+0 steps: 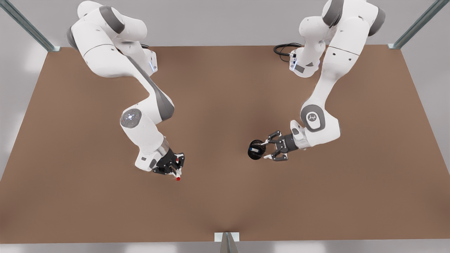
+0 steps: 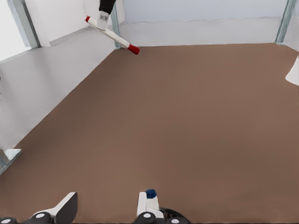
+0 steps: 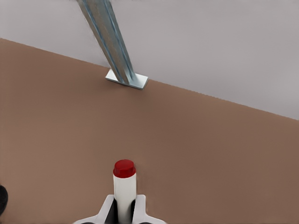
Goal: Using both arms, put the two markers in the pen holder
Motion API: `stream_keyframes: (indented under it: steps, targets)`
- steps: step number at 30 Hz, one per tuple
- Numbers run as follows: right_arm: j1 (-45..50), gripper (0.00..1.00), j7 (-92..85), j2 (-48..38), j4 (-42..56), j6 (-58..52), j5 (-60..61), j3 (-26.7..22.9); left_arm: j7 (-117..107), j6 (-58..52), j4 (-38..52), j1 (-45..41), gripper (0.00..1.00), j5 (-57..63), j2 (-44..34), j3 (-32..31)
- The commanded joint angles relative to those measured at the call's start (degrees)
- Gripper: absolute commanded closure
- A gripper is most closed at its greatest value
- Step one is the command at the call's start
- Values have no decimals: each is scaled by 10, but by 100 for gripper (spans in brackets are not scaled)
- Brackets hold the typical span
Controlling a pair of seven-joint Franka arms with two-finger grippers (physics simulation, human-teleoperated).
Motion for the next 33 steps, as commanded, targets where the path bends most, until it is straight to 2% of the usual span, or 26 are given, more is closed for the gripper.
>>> stream_keyframes:
  steps: [1,3,5,7,8,9,10,11,14,19,23,24,33]
  targets:
    - [13,73,102,-1,0,78,-5,1,-17,-113,31,43,0,189,-12,2]
    - [46,73,105,10,2,113,-5,-3,-537,-253,170,62,0,476,-8,5]
    - [98,73,122,23,24,150,-5,-30,-948,-416,277,58,0,634,-1,4]
    - [175,73,141,57,77,168,-5,-81,-1174,-487,321,30,0,826,-6,1]
    - [210,73,168,64,83,188,-5,-113,-1233,-496,325,34,0,834,-25,0]
    - [222,73,168,85,117,193,-5,-117,-1251,-492,325,41,0,808,-59,5]
    - [243,73,172,102,154,192,-5,-120,-1250,-474,300,26,0,738,-112,64]
    - [258,73,180,110,167,194,-5,-127,-1251,-440,243,-19,0,729,-164,112]
    - [312,73,208,124,204,198,-4,-158,-1254,-433,250,-25,0,729,-152,120]
    - [428,74,263,177,264,211,-4,-267,-1274,-428,250,-25,0,732,-128,120]
    - [471,74,297,216,287,238,-4,-310,-1279,-427,250,-25,0,729,-118,120]
    - [493,74,315,221,287,238,-3,-342,-1279,-427,250,-24,0,729,-117,120]
    - [533,74,321,253,275,252,-29,-388,-1278,-415,250,-23,0,731,-104,120]
